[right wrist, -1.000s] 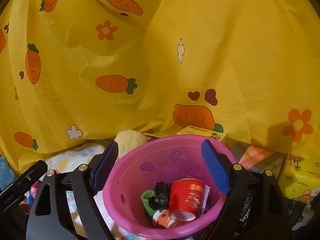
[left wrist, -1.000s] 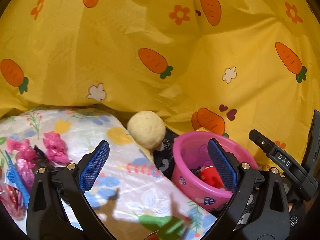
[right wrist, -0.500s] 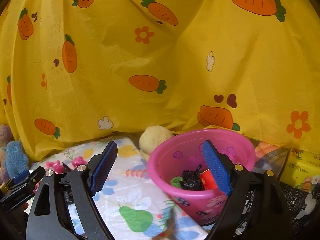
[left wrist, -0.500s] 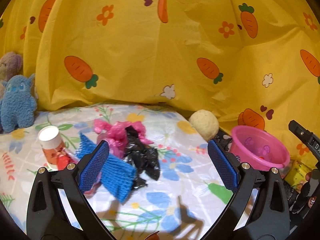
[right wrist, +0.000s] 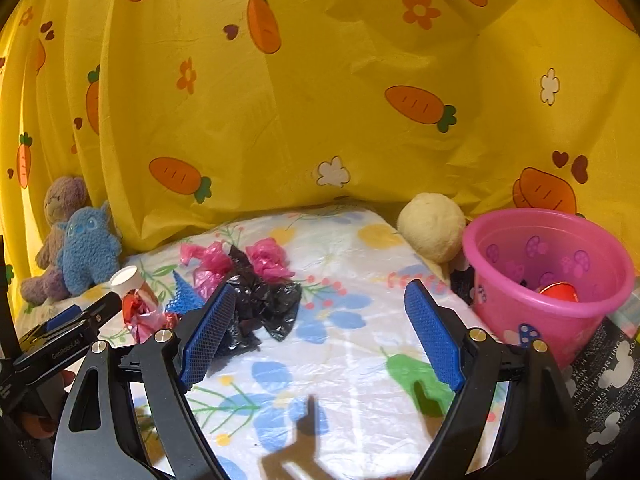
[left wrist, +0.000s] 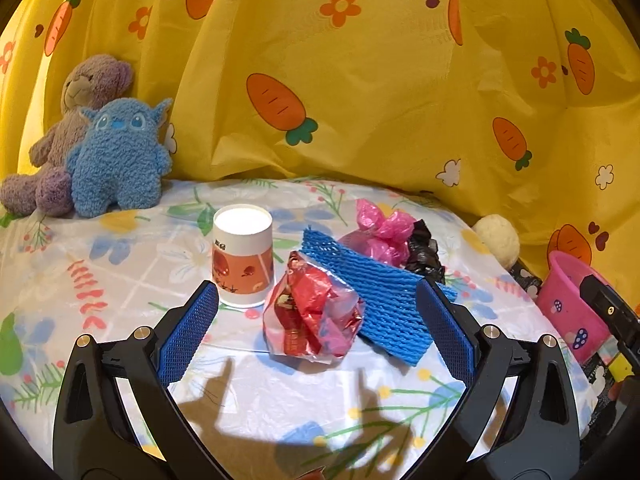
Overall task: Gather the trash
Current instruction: 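Move the left tool to the red-and-white wrapper while the right tool approaches the blue mesh, then grasp the red-and-white wrapper with the left tool while the right tool grasps the blue mesh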
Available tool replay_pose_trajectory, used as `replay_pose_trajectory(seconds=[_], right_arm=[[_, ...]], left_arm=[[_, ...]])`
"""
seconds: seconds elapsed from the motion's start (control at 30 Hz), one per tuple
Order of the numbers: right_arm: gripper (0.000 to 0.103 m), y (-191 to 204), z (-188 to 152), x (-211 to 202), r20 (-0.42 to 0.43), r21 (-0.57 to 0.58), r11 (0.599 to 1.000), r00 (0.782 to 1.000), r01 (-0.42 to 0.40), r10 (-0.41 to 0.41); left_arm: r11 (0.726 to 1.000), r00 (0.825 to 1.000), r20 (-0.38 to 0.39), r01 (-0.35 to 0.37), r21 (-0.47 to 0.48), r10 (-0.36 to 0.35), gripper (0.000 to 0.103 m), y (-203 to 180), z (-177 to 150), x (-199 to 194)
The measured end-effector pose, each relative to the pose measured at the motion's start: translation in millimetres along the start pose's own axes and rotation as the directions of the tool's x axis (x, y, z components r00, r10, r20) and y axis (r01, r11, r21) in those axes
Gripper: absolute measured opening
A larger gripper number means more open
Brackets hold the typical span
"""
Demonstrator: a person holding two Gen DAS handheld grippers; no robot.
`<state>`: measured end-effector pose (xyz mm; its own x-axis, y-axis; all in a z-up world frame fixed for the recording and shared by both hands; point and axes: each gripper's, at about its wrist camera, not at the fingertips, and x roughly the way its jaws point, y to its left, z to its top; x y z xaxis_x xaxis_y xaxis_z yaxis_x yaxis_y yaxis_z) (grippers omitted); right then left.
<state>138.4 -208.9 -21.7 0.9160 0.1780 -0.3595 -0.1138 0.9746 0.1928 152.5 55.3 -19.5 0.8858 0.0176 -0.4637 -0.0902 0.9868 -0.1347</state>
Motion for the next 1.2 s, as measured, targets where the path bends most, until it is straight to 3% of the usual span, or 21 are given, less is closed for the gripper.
replay_pose_trajectory(seconds=[0.17, 0.27, 0.47, 0.6, 0.7, 0.87, 1.03, 1.2], right_arm=[[0.084, 27, -8, 23, -0.057, -0.045, 0.997, 0.997, -0.057, 0.054], [0.084, 40, -13, 38, -0.093, -0.07, 0.994, 0.993, -0.081, 0.074], [0.075, 59, -19, 65, -0.159, -0.09, 0.988, 0.981, -0.128, 0.112], [0.063, 68, -22, 81, -0.21, -0.093, 0.982, 0.967, -0.167, 0.145], [0.055, 76, -25, 90, -0.239, -0.102, 0.976, 0.957, -0.193, 0.164], [0.033, 84, -28, 104, -0.289, -0.095, 0.968, 0.937, -0.231, 0.195], [0.007, 91, -29, 103, -0.29, -0.121, 0.959, 0.933, -0.257, 0.213], [0.006, 89, -27, 87, -0.246, -0.123, 0.955, 0.94, -0.271, 0.235]], left_arm=[[1.0, 0.998, -0.061, 0.008, 0.022, -0.006, 0.095, 1, -3, 22], [0.999, 0.994, -0.106, 0.007, 0.036, -0.003, 0.086, 1, -6, 38], [0.999, 0.979, -0.2, 0.046, 0.008, -0.043, 0.059, 5, -13, 59], [0.997, 0.973, -0.219, 0.076, -0.014, -0.077, 0.03, 9, -15, 62], [0.996, 0.972, -0.216, 0.083, -0.029, -0.088, 0.023, 11, -15, 60], [0.996, 0.981, -0.17, 0.082, -0.044, -0.089, 0.016, 17, -15, 47], [0.994, 0.99, -0.113, 0.079, -0.073, -0.086, 0.015, 25, -10, 35], [0.992, 0.991, -0.099, 0.078, -0.103, -0.088, 0.015, 31, -8, 32]])
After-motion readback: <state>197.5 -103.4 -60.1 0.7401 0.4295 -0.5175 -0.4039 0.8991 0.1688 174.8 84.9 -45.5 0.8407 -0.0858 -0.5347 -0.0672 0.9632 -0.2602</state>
